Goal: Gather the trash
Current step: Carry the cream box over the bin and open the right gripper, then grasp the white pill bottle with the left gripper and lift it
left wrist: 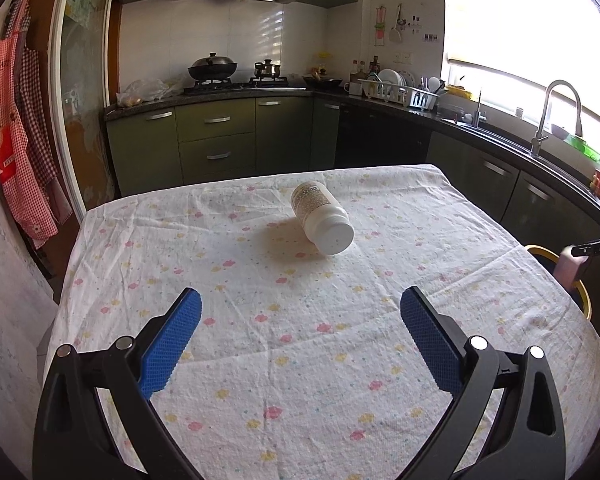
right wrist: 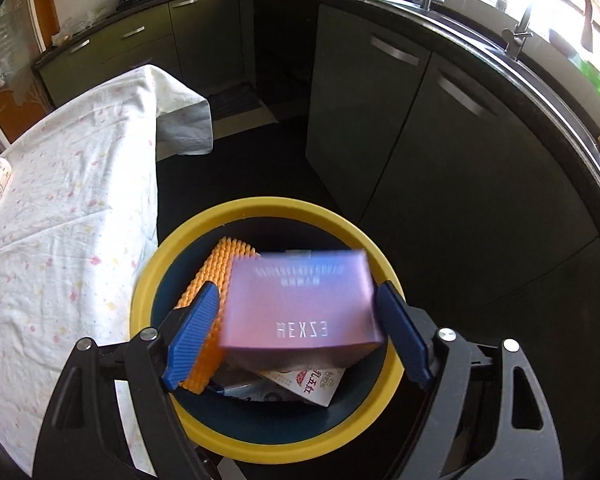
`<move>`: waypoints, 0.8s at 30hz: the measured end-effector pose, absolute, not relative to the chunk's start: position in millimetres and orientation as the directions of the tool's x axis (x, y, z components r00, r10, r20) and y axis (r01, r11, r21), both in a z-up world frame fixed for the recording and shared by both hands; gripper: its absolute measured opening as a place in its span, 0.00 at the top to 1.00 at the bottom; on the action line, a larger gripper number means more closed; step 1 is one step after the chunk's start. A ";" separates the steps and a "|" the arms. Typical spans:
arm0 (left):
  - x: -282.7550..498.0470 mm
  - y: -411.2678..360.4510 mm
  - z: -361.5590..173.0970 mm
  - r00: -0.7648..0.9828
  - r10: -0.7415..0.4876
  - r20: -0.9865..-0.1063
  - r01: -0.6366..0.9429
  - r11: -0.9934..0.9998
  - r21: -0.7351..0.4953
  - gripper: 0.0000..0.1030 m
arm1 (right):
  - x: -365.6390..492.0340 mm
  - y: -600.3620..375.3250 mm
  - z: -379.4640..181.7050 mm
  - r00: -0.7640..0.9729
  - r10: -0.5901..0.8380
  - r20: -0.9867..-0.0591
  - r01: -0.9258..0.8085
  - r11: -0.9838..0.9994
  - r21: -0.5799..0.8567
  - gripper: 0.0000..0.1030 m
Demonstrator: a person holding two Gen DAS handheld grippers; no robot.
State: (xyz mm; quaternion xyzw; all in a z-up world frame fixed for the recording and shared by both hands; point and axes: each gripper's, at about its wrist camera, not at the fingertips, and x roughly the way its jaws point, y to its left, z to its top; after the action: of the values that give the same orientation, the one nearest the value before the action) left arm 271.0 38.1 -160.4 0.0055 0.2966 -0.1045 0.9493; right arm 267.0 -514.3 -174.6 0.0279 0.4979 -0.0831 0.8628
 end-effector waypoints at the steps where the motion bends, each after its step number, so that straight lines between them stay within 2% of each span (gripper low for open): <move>1: 271.3 38.2 -160.5 0.801 -0.195 -0.566 0.202 0.978 -0.052 0.05 | 263.8 -509.0 -170.5 0.501 -0.111 -0.858 0.168 0.985 -0.029 0.24; 5: 272.0 37.4 -161.1 0.797 -0.195 -0.572 0.203 0.978 -0.051 0.05 | 249.4 -479.9 -155.9 0.537 -0.120 -0.835 0.150 0.988 -0.045 0.22; 9: 274.7 33.9 -163.2 0.787 -0.183 -0.590 0.201 0.979 -0.036 0.05 | 224.7 -438.5 -150.2 0.575 -0.062 -0.816 0.080 0.997 -0.019 0.17; 15: 290.6 22.3 -169.9 0.720 -0.153 -0.677 0.169 0.985 -0.043 0.05 | 192.6 -380.6 -159.0 0.596 0.014 -0.803 -0.031 0.999 -0.006 0.17; 24: 360.6 -18.3 -143.8 0.663 -0.089 -0.743 0.090 0.995 -0.039 0.05 | 184.8 -346.5 -168.9 0.612 0.073 -0.787 -0.107 0.994 0.009 0.17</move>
State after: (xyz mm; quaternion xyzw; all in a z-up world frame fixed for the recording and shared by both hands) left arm 360.6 -18.3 -143.8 0.0006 0.4074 -0.0489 0.9119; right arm 184.8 -346.5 -168.9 -0.0192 0.4374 0.0500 0.8977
